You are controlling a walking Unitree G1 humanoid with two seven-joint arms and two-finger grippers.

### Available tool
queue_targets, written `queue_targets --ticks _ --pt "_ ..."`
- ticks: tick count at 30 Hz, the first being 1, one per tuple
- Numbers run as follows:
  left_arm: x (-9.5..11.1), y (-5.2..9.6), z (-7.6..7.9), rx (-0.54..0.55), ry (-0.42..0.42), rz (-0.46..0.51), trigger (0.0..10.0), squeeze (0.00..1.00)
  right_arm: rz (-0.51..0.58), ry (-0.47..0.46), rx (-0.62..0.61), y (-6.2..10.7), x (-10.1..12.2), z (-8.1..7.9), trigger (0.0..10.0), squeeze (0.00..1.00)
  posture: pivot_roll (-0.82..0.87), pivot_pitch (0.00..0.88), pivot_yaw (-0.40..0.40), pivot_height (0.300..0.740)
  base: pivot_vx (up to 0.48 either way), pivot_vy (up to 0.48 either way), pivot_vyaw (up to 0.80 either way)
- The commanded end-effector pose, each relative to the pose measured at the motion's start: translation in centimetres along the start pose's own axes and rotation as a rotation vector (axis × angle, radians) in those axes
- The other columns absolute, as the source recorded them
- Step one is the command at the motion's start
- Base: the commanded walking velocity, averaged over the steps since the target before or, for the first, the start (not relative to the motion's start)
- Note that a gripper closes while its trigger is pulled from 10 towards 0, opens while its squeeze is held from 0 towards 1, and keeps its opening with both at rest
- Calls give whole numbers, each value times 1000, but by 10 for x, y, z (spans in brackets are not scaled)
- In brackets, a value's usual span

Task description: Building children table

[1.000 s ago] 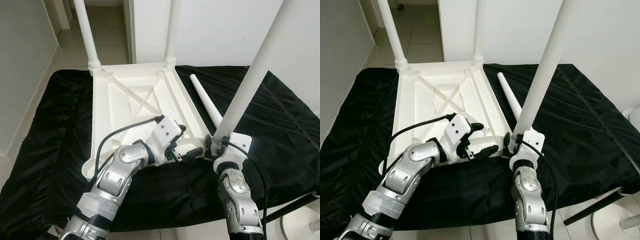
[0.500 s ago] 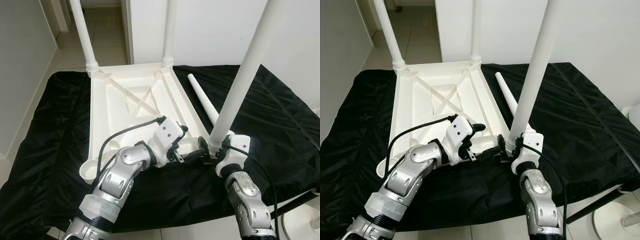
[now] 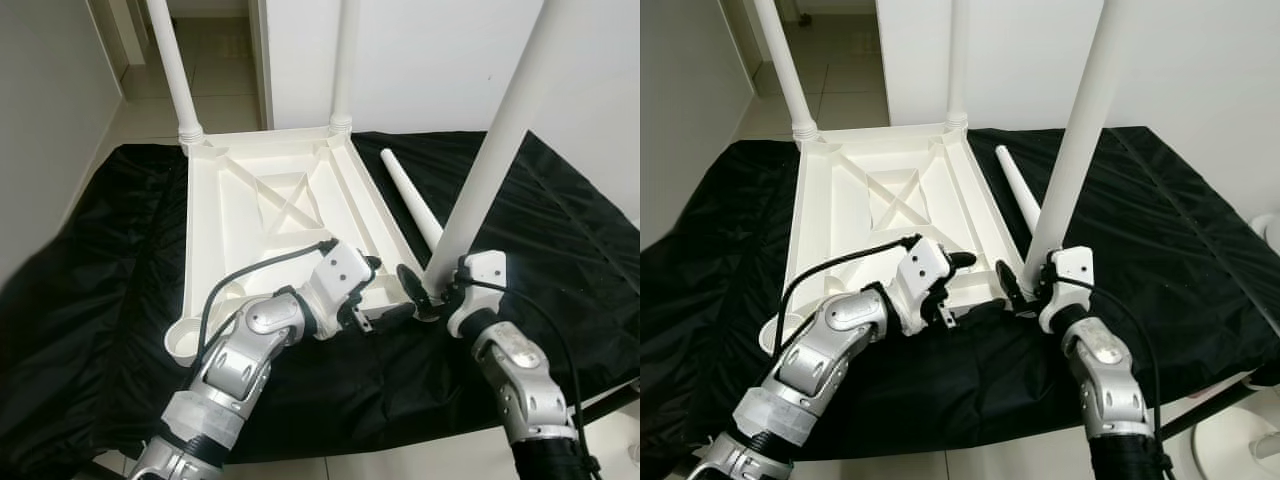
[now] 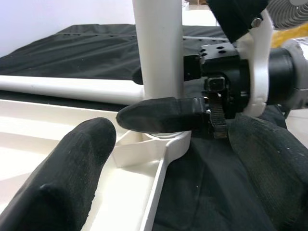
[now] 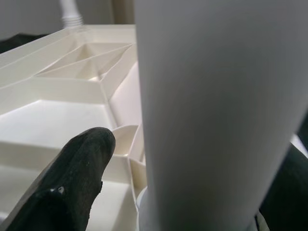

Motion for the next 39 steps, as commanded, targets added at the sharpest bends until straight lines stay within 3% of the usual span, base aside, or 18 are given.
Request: queue_targets --ticks 1,7,13,14,15,16,17,26,27,29,30,34,39 --pt "0 0 -1 -7 -5 -20 10000 0 4 10 50 -3 -2 -2 10000 0 -90 0 41 740 0 0 0" --pt "2 -2 -3 -1 -15 -11 10000 0 10 43 156 -11 -4 -4 10000 0 -88 0 50 740 0 0 0" --pt "4 -3 -4 0 -19 -7 10000 0 9 75 179 -13 -9 1 10000 0 -78 0 40 740 0 0 0" --pt "4 -2 -4 4 -21 -6 10000 0 1 79 194 -13 -11 1 3804 0 -74 0 33 740 0 0 0" --pt "4 -2 -5 9 -24 -4 10000 0 -1 86 210 -13 -13 2 667 0 -71 0 29 740 0 0 0" --pt "4 -2 -5 9 -24 -4 10000 0 -1 86 210 -13 -13 2 667 0 -71 0 29 740 0 0 0" --pt "4 -2 -6 15 -24 -1 10000 0 -5 79 224 -12 -15 1 0 0 -71 0 29 740 0 0 0" --pt "5 -3 -5 29 -22 10 10000 0 -10 72 244 -10 -19 1 0 0 -69 0 21 740 0 0 0" --pt "5 -4 -5 31 -22 14 10000 0 -20 72 236 -8 -21 1 3255 0 -71 0 17 740 0 0 0" --pt "5 -4 -5 31 -22 14 10000 0 -20 72 236 -8 -21 1 3255 0 -71 0 17 740 0 0 0" --pt "5 -4 -5 33 -22 16 10000 0 -21 49 226 -7 -22 0 10000 0 -73 0 16 740 0 0 0" --pt "6 -4 -6 36 -24 18 10000 0 -24 44 199 -6 -22 -1 10000 0 -72 0 13 740 0 0 0" --pt "5 -4 -8 50 -32 18 10000 0 -88 53 76 -11 -26 -4 10000 0 -73 0 11 740 0 0 0"
Point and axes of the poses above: a point about 5 cm out from each wrist's last joint towards the gripper, its own y axis pointing back from the gripper into the wrist, its own x axis along the axis of the wrist's last joint, z = x × y, the point moved 2 cm from there along -y, pointing out of the wrist towards the gripper, and after that the axes turned 15 degrees about y, right-handed, at the moved point
